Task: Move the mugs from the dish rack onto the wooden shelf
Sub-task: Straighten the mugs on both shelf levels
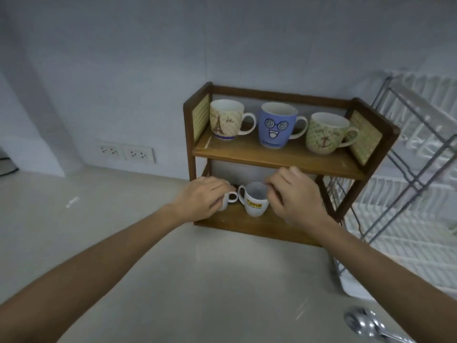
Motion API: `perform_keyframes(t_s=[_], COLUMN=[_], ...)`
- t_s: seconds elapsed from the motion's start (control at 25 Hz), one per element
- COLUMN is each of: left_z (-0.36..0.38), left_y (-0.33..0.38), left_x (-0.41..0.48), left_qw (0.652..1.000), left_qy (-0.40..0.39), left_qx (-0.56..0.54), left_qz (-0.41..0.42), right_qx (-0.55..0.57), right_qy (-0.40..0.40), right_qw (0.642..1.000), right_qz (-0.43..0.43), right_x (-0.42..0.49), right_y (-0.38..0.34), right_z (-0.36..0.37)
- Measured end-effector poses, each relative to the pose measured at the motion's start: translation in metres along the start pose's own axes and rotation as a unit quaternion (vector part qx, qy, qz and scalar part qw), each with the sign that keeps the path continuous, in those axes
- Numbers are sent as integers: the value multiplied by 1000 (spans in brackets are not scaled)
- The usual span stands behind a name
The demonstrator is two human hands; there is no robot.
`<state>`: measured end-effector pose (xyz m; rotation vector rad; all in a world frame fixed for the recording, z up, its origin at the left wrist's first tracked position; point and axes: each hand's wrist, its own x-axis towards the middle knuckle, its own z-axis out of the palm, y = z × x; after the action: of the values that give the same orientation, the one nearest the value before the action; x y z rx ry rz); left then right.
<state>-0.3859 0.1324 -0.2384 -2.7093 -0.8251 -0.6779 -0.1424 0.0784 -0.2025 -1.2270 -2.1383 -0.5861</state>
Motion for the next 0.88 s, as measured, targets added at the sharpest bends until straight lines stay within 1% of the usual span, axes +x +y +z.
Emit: perform_keyframes(t_s=[0.04,0.08,0.16,0.24,0.28,0.32,0.44,0.52,0.6,0.76,0.88], left_z=[9,21,43,60,67,74,88,98,101,95,91], left_y=[0,-2,-8,-15,-20,-26,-41,-49,-52,-51,-45], left_x=[-4,-7,-2,11,20,29,49,61,68,79,85], left_qw=[999,996,976,940,924,913,898,881,869,878,869], left_qy=[-31,-59,-116,-187,-216,-230,-284,-356,-410,-416,-420], left_qx=[-6,-18,-44,-76,-98,-116,-119,-106,-63,28,49], left_qz=[-19,-66,-181,-275,-301,-316,-315,-294,-268,-235,-257], right_qx=[4,16,39,47,55,64,72,56,37,2,-31], right_qy=[-56,-125,-240,-343,-387,-413,-459,-484,-495,-470,-462], right_qw=[998,992,966,918,892,874,848,838,837,857,855], right_qz=[-13,3,94,191,226,246,253,246,232,213,232], right_x=[-7,-11,-7,6,14,21,28,24,18,18,20], right_y=[-5,-8,-2,12,20,27,42,51,55,60,58], right_z=[11,27,57,87,100,113,143,158,167,166,163])
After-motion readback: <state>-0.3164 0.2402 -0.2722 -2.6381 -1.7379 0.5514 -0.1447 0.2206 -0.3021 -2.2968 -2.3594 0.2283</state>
